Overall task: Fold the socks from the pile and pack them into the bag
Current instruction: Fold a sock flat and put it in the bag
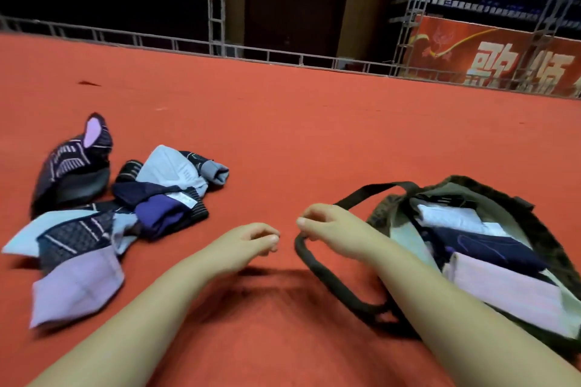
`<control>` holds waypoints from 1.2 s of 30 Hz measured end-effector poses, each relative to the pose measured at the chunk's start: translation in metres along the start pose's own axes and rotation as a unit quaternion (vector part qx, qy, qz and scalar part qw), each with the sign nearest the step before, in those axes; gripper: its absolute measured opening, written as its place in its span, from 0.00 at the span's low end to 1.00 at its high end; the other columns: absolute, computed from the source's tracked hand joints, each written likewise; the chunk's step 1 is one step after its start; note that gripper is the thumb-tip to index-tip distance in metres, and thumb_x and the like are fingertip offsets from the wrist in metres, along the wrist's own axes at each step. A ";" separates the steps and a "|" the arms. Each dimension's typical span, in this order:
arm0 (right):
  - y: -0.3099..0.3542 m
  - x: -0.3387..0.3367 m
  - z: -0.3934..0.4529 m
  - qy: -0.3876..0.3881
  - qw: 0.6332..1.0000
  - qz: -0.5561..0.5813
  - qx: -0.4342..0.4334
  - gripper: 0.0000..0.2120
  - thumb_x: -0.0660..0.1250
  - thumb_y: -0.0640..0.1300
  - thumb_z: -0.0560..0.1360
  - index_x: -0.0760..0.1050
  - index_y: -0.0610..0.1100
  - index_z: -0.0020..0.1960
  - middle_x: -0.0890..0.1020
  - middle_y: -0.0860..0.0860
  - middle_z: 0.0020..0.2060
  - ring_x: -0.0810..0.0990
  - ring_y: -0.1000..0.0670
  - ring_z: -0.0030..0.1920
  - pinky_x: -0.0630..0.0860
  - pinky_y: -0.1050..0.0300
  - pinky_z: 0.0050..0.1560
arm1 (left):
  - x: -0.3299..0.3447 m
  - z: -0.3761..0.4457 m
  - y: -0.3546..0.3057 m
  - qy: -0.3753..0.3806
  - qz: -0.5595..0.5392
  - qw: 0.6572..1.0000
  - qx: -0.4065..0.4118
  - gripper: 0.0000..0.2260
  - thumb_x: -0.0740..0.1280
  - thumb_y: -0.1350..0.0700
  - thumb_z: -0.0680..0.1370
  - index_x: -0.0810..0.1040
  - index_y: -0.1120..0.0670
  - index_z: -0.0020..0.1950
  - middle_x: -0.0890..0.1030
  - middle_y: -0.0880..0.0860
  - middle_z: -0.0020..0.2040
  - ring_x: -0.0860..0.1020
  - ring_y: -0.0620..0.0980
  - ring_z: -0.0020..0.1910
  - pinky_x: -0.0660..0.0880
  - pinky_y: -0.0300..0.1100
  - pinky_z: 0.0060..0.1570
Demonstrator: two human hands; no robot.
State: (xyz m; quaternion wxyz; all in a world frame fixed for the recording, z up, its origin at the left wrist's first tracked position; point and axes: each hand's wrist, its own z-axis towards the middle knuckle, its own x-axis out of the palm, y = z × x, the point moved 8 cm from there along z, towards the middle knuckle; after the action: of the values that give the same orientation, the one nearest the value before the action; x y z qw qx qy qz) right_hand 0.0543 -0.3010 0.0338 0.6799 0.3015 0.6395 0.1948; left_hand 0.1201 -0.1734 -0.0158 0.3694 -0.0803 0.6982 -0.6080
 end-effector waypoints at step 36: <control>0.067 0.141 0.108 -0.190 0.946 0.250 -0.084 0.15 0.63 0.44 0.79 0.68 0.40 0.35 0.68 0.53 0.27 0.64 0.58 0.28 0.64 0.61 0.30 | -0.136 -0.037 0.109 -0.307 -0.158 0.937 0.058 0.21 0.66 0.43 0.66 0.69 0.43 0.58 0.74 0.42 0.56 0.75 0.37 0.54 0.68 0.26 0.52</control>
State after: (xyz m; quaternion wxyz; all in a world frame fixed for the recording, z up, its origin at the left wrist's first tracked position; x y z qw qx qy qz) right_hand 0.1842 -0.1774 -0.0279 0.7414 0.4245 0.3837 0.3507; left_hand 0.2313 -0.0411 -0.0585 0.4694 -0.3509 0.4927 -0.6433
